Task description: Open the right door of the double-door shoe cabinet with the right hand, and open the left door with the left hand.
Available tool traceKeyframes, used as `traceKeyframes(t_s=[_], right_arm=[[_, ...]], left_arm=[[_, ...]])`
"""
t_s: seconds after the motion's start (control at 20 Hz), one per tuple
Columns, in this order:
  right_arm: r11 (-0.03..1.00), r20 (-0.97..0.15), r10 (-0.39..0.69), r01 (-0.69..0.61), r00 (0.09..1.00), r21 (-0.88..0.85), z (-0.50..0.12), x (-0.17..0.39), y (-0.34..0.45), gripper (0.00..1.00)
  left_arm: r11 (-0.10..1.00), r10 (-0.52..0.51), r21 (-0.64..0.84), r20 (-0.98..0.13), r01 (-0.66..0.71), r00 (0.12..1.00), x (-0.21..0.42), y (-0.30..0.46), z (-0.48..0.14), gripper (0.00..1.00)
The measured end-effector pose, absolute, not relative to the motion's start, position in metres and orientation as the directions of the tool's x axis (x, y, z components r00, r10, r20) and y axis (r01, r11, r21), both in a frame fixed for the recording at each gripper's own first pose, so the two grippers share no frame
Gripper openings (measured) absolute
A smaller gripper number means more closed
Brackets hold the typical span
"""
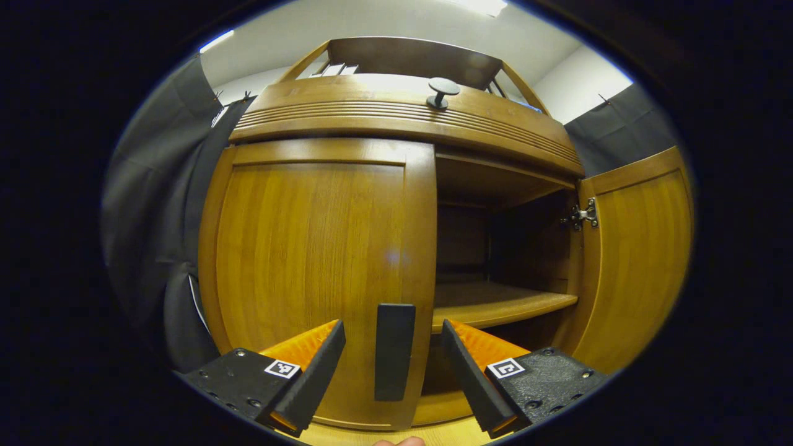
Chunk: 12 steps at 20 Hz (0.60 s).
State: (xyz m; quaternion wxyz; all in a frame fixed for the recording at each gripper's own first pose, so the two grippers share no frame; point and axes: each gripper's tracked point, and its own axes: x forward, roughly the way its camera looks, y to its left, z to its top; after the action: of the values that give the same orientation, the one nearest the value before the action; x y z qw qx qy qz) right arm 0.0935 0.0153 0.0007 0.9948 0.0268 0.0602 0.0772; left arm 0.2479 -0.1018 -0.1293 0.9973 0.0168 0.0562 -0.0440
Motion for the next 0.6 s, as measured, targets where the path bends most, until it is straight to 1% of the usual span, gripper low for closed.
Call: traceKeyframes(t_s=[0.05,0.1,0.2,0.25,0.3,0.35,0.4,0.5,0.55,0.6], right_arm=[[0.987,-0.111,0.152,-0.146,0.982,0.061,0.003,0.094,0.015,1.00],[0.988,-0.107,0.147,-0.142,0.983,0.058,0.004,0.094,0.014,0.98],[0.989,-0.098,0.141,-0.137,0.985,0.051,0.006,0.093,0.015,0.97],[0.990,-0.094,0.139,-0.135,0.986,0.046,0.007,0.093,0.014,0.97],[0.990,-0.093,0.135,-0.132,0.986,0.042,0.006,0.094,0.015,0.98],[0.991,-0.094,0.134,-0.130,0.987,0.041,0.007,0.094,0.015,0.98],[0.990,-0.095,0.136,-0.132,0.986,0.041,0.006,0.095,0.016,0.89],[0.990,-0.095,0.139,-0.136,0.986,0.036,0.006,0.094,0.018,0.89],[0.990,-0.091,0.140,-0.138,0.986,0.034,0.008,0.095,0.020,0.98],[0.990,-0.090,0.142,-0.140,0.986,0.032,0.008,0.095,0.021,0.98]], left_arm=[[0.996,-0.085,0.019,-0.127,0.089,0.988,0.252,-0.100,-0.137,0.92],[0.997,-0.077,0.016,-0.140,0.080,0.987,0.255,-0.097,-0.144,0.89],[0.998,-0.056,0.025,-0.162,0.060,0.985,0.261,-0.089,-0.155,0.85],[0.997,-0.058,0.032,-0.150,0.063,0.987,0.260,-0.089,-0.153,0.83],[0.997,-0.061,0.041,-0.149,0.068,0.987,0.262,-0.089,-0.155,0.84],[0.996,-0.061,0.055,-0.149,0.070,0.987,0.261,-0.090,-0.153,0.82],[0.996,-0.062,0.054,-0.146,0.071,0.987,0.262,-0.090,-0.153,0.84],[0.996,-0.064,0.054,-0.151,0.073,0.987,0.262,-0.089,-0.152,0.84],[0.995,-0.063,0.065,-0.157,0.074,0.986,0.261,-0.090,-0.153,0.83],[0.994,-0.067,0.070,-0.156,0.079,0.986,0.261,-0.091,-0.153,0.80]])
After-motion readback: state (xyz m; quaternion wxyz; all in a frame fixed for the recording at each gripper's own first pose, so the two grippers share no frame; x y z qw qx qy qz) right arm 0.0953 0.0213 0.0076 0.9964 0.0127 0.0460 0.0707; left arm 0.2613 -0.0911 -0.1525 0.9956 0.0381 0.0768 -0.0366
